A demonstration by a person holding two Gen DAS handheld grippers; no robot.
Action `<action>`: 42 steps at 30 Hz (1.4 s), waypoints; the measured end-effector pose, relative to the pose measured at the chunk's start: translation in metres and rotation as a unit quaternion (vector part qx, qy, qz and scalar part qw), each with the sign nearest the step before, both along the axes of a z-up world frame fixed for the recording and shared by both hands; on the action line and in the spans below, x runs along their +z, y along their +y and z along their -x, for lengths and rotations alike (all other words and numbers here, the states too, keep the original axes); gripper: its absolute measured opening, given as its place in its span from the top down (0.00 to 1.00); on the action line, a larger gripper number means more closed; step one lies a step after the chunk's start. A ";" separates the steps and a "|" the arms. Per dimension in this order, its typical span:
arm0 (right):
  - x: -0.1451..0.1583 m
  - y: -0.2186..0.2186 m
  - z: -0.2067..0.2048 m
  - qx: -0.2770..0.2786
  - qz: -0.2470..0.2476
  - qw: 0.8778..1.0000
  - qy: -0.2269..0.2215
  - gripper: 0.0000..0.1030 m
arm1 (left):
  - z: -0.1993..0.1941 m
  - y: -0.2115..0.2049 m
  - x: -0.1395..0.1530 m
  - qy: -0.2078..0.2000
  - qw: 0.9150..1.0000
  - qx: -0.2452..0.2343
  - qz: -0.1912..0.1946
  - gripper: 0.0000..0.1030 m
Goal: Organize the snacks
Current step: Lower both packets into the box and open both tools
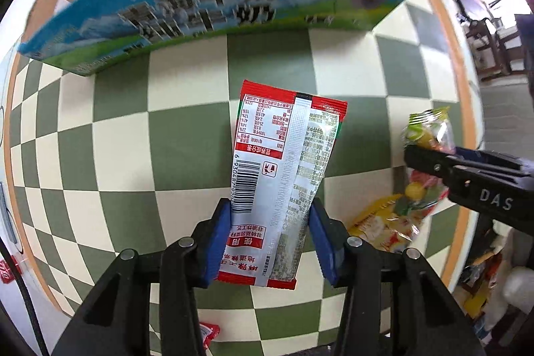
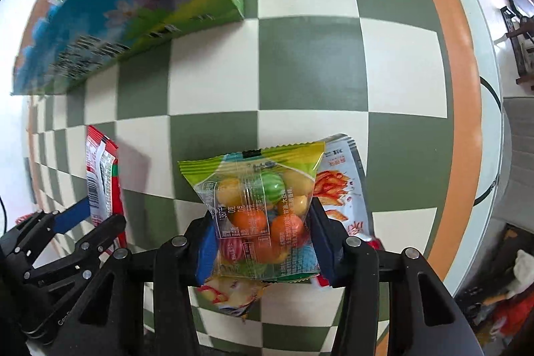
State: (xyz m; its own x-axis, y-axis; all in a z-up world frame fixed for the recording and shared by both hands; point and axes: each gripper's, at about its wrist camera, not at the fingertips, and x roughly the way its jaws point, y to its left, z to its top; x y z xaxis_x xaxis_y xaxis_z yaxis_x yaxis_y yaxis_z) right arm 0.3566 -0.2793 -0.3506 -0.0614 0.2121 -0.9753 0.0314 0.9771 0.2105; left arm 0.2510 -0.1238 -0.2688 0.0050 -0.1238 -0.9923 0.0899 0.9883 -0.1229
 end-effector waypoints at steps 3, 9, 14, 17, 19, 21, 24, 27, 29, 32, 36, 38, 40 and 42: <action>0.017 -0.003 0.003 -0.009 -0.016 1.000 -0.011 0.50 | -0.004 0.014 0.024 -0.013 1.000 0.011 0.021 0.58; 0.077 0.004 0.011 -0.029 -0.070 0.996 -0.041 0.50 | -0.008 0.037 0.073 -0.049 0.997 0.026 0.061 0.58; 0.132 0.013 0.006 -0.027 -0.112 0.990 -0.083 0.50 | -0.039 0.050 0.104 -0.076 0.994 0.031 0.069 0.58; 0.157 0.027 -0.012 -0.025 -0.131 0.985 -0.106 0.50 | -0.072 0.060 0.105 -0.085 0.993 0.040 0.069 0.58; 0.169 0.037 -0.030 -0.023 -0.131 0.984 -0.119 0.50 | -0.100 0.074 0.109 -0.098 0.992 0.049 0.055 0.58; 0.176 0.057 -0.065 -0.021 -0.116 0.984 -0.138 0.50 | -0.126 0.088 0.108 -0.107 0.992 0.056 0.040 0.58; 0.174 0.065 -0.085 -0.024 -0.100 0.984 -0.143 0.50 | -0.170 0.113 0.101 -0.101 0.992 0.074 0.028 0.58; 0.165 0.070 -0.122 -0.040 -0.083 0.986 -0.141 0.50 | -0.208 0.135 0.084 -0.083 0.993 0.088 0.006 0.58; 0.157 0.071 -0.142 -0.051 -0.067 0.987 -0.138 0.50 | -0.227 0.144 0.071 -0.073 0.993 0.092 -0.009 0.58; 0.139 0.077 -0.171 -0.055 -0.032 0.989 -0.134 0.50 | -0.248 0.152 0.050 -0.056 0.994 0.094 -0.032 0.57; 0.113 0.082 -0.197 -0.055 0.000 0.991 -0.126 0.50 | -0.264 0.158 0.029 -0.032 0.994 0.094 -0.044 0.57; 0.109 0.082 -0.201 -0.056 0.002 0.991 -0.123 0.49 | -0.268 0.157 0.022 -0.018 0.995 0.087 -0.049 0.55; 0.101 0.082 -0.207 -0.061 0.008 0.991 -0.117 0.49 | -0.272 0.158 0.014 -0.005 0.994 0.089 -0.055 0.55; 0.098 0.081 -0.210 -0.067 0.013 0.991 -0.116 0.44 | -0.272 0.160 0.010 -0.008 0.994 0.097 -0.050 0.55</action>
